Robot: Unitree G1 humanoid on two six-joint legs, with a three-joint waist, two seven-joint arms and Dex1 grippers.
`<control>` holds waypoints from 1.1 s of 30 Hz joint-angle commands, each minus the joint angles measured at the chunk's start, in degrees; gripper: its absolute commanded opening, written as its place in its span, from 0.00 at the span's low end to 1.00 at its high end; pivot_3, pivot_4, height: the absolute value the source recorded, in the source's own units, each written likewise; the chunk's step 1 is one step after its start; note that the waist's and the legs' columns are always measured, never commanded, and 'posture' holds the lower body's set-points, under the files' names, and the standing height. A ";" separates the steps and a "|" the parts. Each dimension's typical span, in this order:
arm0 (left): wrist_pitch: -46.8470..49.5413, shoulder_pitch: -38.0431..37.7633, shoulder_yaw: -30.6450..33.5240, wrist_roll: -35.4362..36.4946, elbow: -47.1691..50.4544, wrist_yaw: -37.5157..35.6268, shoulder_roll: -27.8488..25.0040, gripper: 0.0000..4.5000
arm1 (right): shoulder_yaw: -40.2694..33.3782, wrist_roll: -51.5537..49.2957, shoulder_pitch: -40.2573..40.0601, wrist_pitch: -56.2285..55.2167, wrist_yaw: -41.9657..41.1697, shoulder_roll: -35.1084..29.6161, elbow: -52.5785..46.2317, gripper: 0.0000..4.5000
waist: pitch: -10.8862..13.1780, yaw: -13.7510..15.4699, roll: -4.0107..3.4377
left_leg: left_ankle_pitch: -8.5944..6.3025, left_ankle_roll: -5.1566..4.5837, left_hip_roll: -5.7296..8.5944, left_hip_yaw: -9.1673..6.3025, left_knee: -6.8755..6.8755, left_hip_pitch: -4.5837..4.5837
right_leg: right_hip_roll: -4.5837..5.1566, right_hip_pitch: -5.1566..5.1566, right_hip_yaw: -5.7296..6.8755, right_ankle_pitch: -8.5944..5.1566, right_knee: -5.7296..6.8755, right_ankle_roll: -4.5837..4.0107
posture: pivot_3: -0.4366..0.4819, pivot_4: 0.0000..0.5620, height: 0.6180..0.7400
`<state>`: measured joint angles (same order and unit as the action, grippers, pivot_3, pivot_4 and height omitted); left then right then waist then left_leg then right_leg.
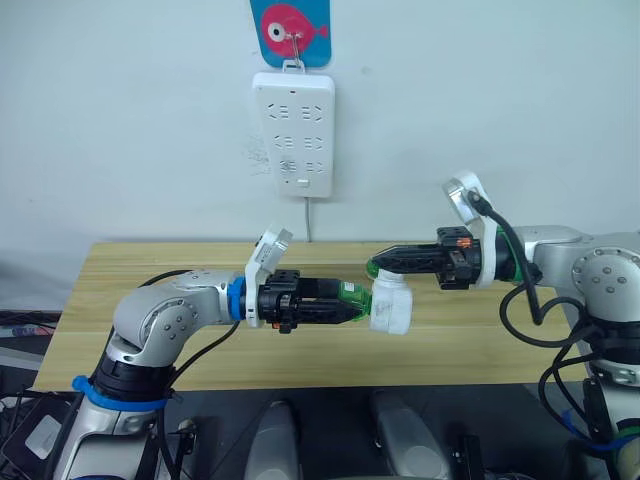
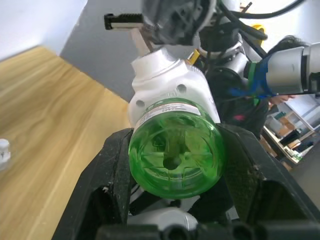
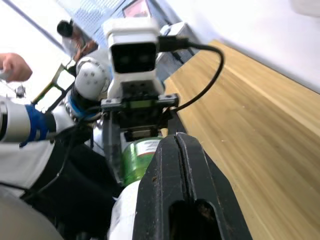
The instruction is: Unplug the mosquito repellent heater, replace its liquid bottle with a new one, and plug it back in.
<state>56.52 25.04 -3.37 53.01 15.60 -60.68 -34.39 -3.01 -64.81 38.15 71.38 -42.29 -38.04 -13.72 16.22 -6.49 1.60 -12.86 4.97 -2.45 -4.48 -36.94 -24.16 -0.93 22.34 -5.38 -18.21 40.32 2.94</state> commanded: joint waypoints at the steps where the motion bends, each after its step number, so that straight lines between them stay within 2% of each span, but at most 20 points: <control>1: -0.64 0.57 1.31 4.64 4.74 -3.40 0.55 0.51 | -1.42 0.18 -0.35 1.52 1.91 -0.30 1.26 0.00 | 0.00 -0.02 0.00 | 0.00 0.00 0.00 0.00 0.00 -0.01 | 0.00 0.00 0.00 0.00 0.00 0.00 | 0.29 0.39 0.91; 9: -0.99 0.07 1.48 4.03 4.04 -2.78 0.61 0.51 | -2.22 0.85 -0.57 0.62 2.99 0.57 0.42 0.00 | 0.00 -0.08 0.00 | 0.00 0.00 0.00 0.01 -0.01 0.00 | -0.01 0.01 -0.02 0.00 0.00 0.00 | 0.29 0.40 0.91; 14: -1.53 -1.52 1.80 2.67 2.14 -2.07 0.25 0.51 | -9.57 -0.83 1.73 -1.41 7.68 2.13 4.12 0.00 | 0.00 -0.05 0.00 | 0.00 0.00 0.01 0.03 0.00 -0.01 | 0.00 0.01 -0.04 0.00 0.01 0.00 | 0.29 0.40 0.91; 17: -0.82 -1.46 4.64 4.75 -0.65 1.75 2.62 0.51 | -13.16 0.43 -0.57 -3.60 9.67 1.88 3.28 0.00 | 0.00 0.02 0.00 | 0.00 0.00 0.01 0.02 0.00 -0.01 | 0.00 0.01 -0.02 0.00 0.00 0.00 | 0.28 0.40 0.91; 20: 1.17 0.33 9.43 9.78 -4.53 9.34 7.77 0.51 | -17.26 -0.91 -7.05 -4.96 14.89 3.64 -2.07 0.13 | -0.01 0.61 0.02 | 0.00 0.00 0.00 -0.08 0.00 -0.06 | 0.00 0.00 0.10 0.00 -0.02 0.00 | 0.27 0.40 0.91; 21: 1.90 0.74 10.46 11.02 -5.06 11.05 8.89 0.51 | -17.86 -1.42 -8.53 -5.28 15.88 4.12 -3.52 0.20 | -0.01 0.61 0.02 | 0.00 0.00 0.00 -0.13 -0.01 -0.14 | 0.01 0.01 0.15 0.00 -0.04 0.00 | 0.27 0.40 0.91; 27: 6.02 3.14 15.13 19.57 -7.99 22.00 14.89 0.51 | -23.59 -10.69 -17.77 -9.50 30.99 12.99 -11.22 0.66 | -0.03 -0.01 0.00 | 0.00 0.01 0.01 -0.09 -0.04 -0.19 | 0.03 0.08 0.09 0.00 0.04 0.01 | 0.26 0.40 0.91; 31: 7.86 4.45 17.11 27.44 -10.82 30.74 19.04 0.51 | -22.49 -21.90 -29.39 -14.78 39.61 18.97 -19.93 0.99 | -0.06 -0.03 -0.03 | 0.00 0.01 -0.05 -0.13 -0.01 -0.15 | -0.02 0.08 0.13 -0.01 0.10 0.00 | 0.25 0.40 0.91; 33: 7.74 5.18 17.82 29.91 -12.08 34.17 20.34 0.51 | -19.86 -25.46 -31.55 -18.09 43.33 21.02 -22.96 1.00 | -0.05 -0.24 -0.03 | 0.00 0.01 -0.03 -0.11 -0.01 -0.15 | -0.02 0.09 0.08 -0.01 0.12 -0.01 | 0.24 0.40 0.91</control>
<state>64.31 28.96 13.43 79.07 2.93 -28.74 -15.05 -23.54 -85.77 6.22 57.00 -1.46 -17.48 -31.87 16.16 -6.72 1.57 -12.86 4.98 -2.46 -4.54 -36.98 -24.31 -0.94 22.43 -5.36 -18.22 40.44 2.94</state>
